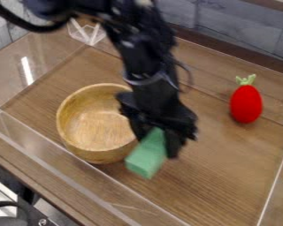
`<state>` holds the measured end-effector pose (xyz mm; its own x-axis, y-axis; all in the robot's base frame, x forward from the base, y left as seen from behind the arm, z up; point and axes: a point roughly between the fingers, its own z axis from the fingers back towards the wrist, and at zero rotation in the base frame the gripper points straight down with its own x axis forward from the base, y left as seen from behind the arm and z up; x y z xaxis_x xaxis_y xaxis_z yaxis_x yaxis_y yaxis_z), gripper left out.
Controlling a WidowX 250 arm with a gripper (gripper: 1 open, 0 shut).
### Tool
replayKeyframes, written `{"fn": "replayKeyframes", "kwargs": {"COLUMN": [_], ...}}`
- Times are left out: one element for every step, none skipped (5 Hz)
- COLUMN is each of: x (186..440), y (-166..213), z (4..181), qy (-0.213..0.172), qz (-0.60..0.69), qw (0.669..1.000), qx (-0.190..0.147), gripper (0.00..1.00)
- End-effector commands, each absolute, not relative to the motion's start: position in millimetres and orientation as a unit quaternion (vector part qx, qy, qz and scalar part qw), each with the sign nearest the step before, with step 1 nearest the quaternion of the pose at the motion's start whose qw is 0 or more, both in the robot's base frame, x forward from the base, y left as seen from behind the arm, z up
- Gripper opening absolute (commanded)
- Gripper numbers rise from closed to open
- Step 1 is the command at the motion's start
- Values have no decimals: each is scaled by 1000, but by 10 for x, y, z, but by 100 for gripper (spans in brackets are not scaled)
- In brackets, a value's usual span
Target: Remove the green stick from the brown bowl and put it on the table
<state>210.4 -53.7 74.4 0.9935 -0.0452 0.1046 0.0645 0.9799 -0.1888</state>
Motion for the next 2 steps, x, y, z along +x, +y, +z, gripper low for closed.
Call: {"fn": "replayKeyframes", "kwargs": {"x": [2157, 2098], "y": [-762, -1030], "z": [666, 681], "qy": [-57, -52], "qz": [-43, -62], "qw": [992, 991], "qx": [-102, -110], "gripper": [0, 0]}}
